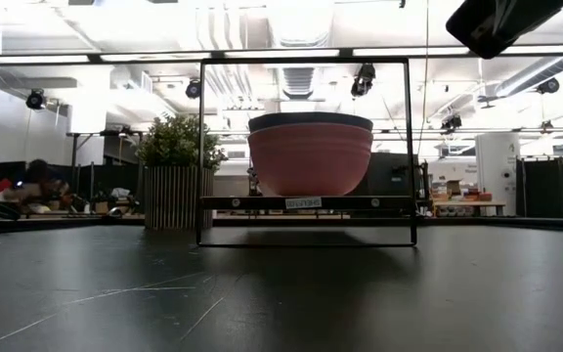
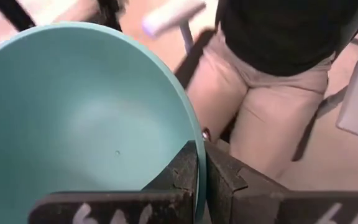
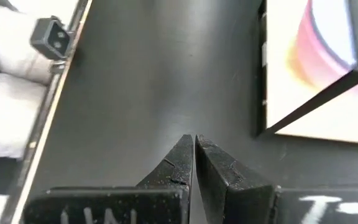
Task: Place and stack bowls onto a shelf
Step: Stack the plastic green bowl on top of the plastic blue bowl on the shelf
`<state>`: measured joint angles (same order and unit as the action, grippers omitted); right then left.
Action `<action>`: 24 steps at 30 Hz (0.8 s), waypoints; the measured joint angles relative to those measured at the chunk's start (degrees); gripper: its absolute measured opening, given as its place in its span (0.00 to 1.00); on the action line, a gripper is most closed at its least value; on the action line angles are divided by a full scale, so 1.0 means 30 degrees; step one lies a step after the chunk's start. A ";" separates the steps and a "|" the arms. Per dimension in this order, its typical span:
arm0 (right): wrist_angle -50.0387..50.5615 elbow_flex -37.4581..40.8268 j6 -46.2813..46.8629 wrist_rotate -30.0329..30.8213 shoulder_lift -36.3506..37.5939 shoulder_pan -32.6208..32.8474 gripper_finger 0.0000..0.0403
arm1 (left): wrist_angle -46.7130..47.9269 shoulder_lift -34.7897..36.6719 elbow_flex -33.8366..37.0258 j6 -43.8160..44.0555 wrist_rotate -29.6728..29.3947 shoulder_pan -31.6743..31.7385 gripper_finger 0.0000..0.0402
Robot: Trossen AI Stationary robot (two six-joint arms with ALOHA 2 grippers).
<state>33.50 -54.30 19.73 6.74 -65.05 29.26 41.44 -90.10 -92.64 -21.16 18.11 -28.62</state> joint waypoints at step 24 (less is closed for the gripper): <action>-0.3516 0.0000 -0.6310 0.3987 0.0004 -0.0633 0.02 | 0.1154 0.0698 0.0429 -0.3922 -0.0025 0.9884 0.00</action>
<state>22.95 -54.30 0.80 18.70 -65.04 27.36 44.91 -88.00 -91.35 -32.93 18.03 1.03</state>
